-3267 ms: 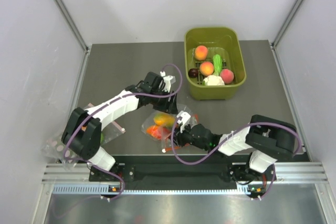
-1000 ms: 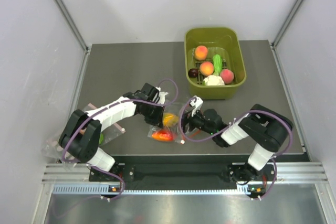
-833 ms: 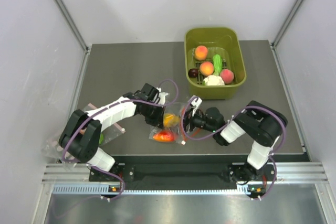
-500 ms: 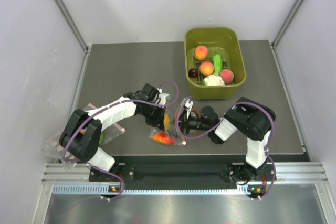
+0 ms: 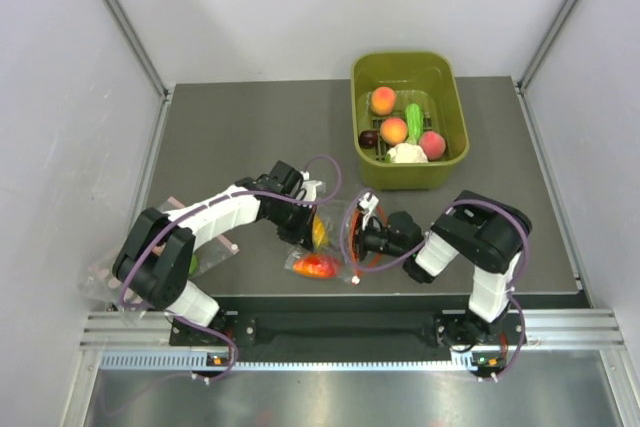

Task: Open the zip-top bag and remove the fake food

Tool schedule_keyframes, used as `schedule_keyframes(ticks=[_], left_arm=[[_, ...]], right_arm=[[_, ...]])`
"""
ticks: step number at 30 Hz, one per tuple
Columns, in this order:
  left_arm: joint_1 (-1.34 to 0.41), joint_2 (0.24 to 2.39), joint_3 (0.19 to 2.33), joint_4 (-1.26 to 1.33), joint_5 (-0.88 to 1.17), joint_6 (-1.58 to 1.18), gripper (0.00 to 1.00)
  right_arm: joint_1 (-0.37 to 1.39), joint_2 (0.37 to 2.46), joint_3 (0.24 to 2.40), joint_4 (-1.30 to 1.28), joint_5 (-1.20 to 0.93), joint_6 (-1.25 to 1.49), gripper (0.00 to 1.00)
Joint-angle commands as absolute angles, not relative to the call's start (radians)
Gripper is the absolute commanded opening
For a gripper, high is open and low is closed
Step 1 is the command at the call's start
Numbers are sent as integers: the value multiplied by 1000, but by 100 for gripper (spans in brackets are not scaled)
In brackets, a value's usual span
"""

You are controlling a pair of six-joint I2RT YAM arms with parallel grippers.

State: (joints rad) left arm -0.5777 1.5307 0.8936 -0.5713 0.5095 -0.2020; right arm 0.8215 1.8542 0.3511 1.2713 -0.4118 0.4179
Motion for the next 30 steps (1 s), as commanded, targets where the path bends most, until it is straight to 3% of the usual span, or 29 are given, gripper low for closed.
schedule_keyframes(ticks=[1,8,13,15,16,20,24,25,26,30], left_arm=[[-581,1500,894,-532,513,-179,0],[-581,1470,897,-541,485,-176,0],[-581,1444,890,-534,505,-173,0],[-581,1437,887,-528,550,-173,0],[-581,1436,885,-522,564,-172,0],[-589,1417,877,-494,629,-170,0],[-603,1419,874,-486,649,-164,0],[-603,1419,874,-486,650,-164,0],[-606,1420,876,-486,663,-161,0],[-617,1424,877,-482,683,-156,0]], right_arm=[[833,1778,321,1401,-308,397,7],[836,1672,258,1333,-241,385,1],[844,1634,259,1279,-244,365,4],[859,1632,273,1247,-244,351,11],[867,1632,288,1240,-242,351,21],[900,1635,316,1230,-219,344,43],[911,1638,330,1239,-215,347,58],[913,1635,331,1238,-215,347,63],[916,1631,334,1232,-209,347,75],[956,1621,371,1116,-111,279,77]])
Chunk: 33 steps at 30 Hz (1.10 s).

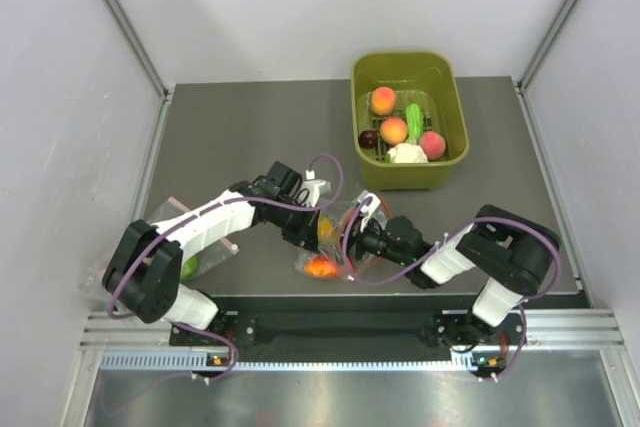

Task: Open the zip-top bag and remove the fake food

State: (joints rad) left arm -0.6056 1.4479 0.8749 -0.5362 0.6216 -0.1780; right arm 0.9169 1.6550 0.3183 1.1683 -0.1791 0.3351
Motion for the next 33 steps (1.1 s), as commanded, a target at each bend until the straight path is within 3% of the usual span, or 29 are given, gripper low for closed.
schedule_keyframes(ticks=[1,11,21,24,25,30,31,33], left_arm=[[-617,1422,876,-482,684,-156,0],[-627,1404,870,-486,678,-152,0],[-637,1408,871,-480,716,-147,0],[-637,1407,871,-476,724,-147,0],[-637,1407,871,-477,726,-147,0],[-637,1405,876,-489,657,-146,0],[-638,1404,879,-498,643,-144,0],[-637,1394,881,-503,614,-146,0]], right_arm=[[959,1624,383,1103,-95,273,77],[960,1666,393,1051,98,262,77],[965,1747,442,1118,3,238,74],[963,1770,437,1173,-60,236,61],[963,1778,433,1192,-69,241,48],[963,1746,401,1218,-72,264,8],[963,1730,393,1203,-65,264,3],[965,1692,364,1148,-35,255,3]])
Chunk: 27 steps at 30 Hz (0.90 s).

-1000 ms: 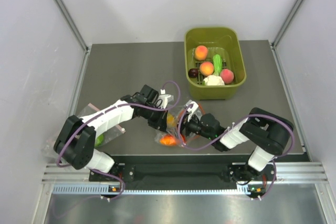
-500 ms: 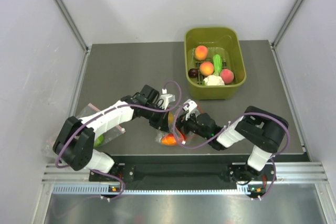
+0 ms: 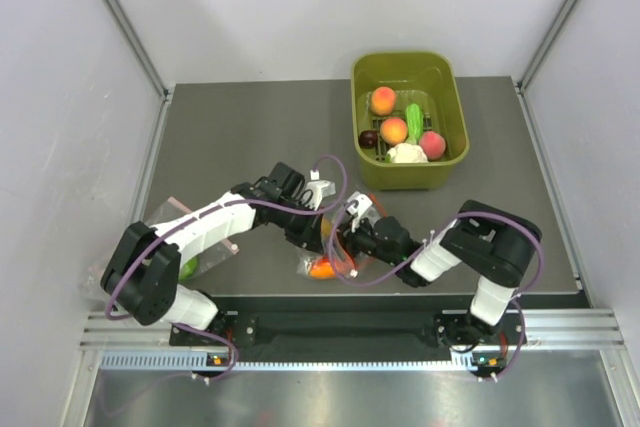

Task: Open the zip-top bag and remove the fake food

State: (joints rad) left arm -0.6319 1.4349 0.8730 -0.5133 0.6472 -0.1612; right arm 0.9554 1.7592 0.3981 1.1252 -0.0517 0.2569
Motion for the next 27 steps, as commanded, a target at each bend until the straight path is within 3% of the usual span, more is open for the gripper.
schedule_keyframes(ticks=[1,13,27], left_arm=[[-637,1391,882,-505,606,-146,0],[-572,1322,881,-517,465,-181,0],[-502,1359,885,-545,348,-222,0]], right_arm=[[963,1646,354,1120,-23,253,3],[966,1272,344,488,161,248,2],[1037,975,397,150,176,307,2]])
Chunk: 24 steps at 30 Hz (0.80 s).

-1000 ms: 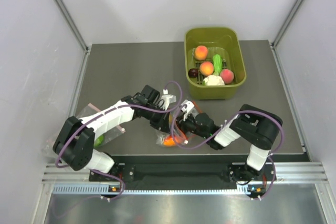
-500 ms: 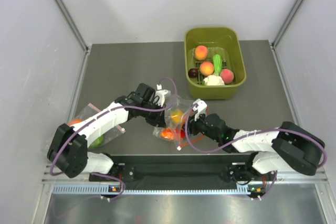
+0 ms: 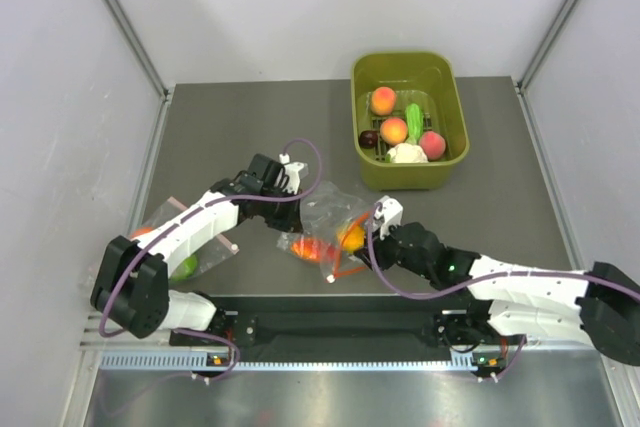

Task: Open the zip-top bag and remove the fake food

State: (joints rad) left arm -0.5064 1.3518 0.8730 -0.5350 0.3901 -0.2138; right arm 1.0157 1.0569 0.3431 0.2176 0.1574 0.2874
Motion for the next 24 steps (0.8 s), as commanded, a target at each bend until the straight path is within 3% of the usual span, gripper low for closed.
schedule_keyframes(ticks=[1,24], left_arm=[[-500,1358,885,-546,350,-221,0],[-502,1275,868,-546,322,-225,0]], right_arm=[[1038,951,397,137,176,308,2],[1039,609,667,-422,359,328,2]])
